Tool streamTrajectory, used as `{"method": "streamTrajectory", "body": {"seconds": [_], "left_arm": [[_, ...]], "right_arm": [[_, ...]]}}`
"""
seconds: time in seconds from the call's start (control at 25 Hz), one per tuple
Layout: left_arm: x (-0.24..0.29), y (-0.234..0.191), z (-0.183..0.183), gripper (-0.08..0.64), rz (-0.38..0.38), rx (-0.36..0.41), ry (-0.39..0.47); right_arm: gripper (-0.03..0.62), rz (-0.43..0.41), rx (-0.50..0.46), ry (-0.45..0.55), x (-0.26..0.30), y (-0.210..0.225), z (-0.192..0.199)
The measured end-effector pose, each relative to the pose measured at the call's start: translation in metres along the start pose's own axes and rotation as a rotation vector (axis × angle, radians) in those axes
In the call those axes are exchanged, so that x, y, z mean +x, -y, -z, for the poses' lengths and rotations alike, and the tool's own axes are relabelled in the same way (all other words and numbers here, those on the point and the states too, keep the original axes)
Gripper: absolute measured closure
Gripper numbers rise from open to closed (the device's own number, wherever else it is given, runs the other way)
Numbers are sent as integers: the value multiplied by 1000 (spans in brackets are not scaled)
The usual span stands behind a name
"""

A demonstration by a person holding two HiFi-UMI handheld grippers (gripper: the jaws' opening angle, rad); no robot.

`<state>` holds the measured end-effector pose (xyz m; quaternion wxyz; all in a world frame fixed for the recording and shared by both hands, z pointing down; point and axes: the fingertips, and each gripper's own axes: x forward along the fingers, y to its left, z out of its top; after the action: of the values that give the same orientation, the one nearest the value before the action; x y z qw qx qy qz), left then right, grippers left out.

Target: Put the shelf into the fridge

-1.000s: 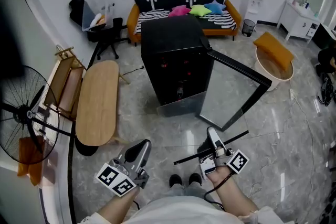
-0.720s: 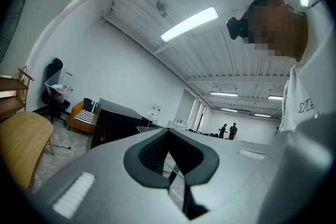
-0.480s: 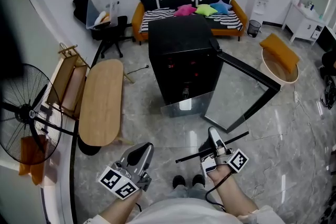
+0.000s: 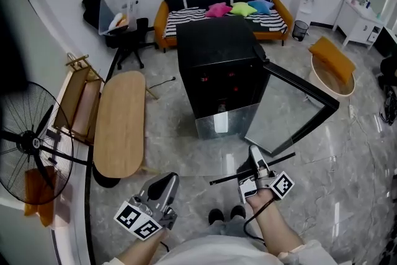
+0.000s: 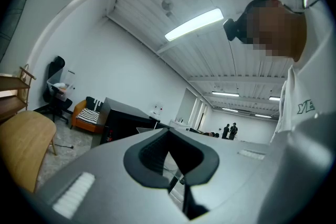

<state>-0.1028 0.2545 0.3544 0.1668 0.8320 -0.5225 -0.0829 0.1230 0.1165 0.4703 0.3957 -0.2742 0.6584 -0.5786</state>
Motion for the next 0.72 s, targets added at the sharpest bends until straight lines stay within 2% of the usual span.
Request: {"method": "streamTrajectory", "body": {"seconds": [0.4, 0.72], "left_arm": [[43, -12, -7, 563, 1, 13, -18], [91, -26, -17, 563, -62, 39, -17]], "right_arm": [[578, 24, 17, -23, 43, 28, -12], [578, 30, 48, -112, 77, 49, -21]]}}
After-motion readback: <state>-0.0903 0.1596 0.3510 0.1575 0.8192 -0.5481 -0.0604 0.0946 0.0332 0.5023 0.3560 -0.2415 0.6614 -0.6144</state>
